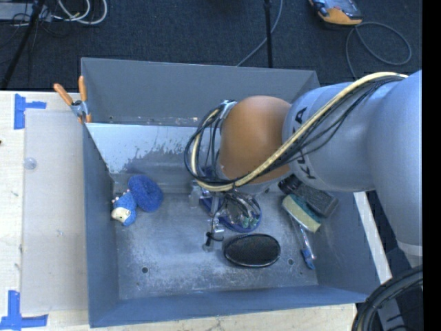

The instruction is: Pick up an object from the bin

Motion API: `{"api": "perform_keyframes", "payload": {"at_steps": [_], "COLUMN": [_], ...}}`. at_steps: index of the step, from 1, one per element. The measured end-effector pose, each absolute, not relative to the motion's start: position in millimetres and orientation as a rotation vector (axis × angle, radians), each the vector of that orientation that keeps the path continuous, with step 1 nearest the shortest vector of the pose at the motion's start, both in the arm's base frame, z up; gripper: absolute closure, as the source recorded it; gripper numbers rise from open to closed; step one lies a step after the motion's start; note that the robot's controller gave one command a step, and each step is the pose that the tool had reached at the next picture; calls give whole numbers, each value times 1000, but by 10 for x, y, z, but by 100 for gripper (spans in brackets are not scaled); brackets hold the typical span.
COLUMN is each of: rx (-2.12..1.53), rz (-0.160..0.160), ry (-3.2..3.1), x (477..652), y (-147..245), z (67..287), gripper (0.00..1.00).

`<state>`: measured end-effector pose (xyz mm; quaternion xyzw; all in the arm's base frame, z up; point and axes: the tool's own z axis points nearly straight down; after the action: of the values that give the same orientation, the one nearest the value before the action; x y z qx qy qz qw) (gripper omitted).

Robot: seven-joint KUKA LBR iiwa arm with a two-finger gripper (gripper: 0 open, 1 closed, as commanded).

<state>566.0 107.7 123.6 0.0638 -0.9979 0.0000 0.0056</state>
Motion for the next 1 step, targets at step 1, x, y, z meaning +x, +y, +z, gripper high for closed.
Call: {"api": "perform_keyframes", "payload": {"at_steps": [1], "rx": [181], "rz": [-3], "ry": [-3135], "x": [5711], "y": [545], "z": [1152], "gripper": [0]}}
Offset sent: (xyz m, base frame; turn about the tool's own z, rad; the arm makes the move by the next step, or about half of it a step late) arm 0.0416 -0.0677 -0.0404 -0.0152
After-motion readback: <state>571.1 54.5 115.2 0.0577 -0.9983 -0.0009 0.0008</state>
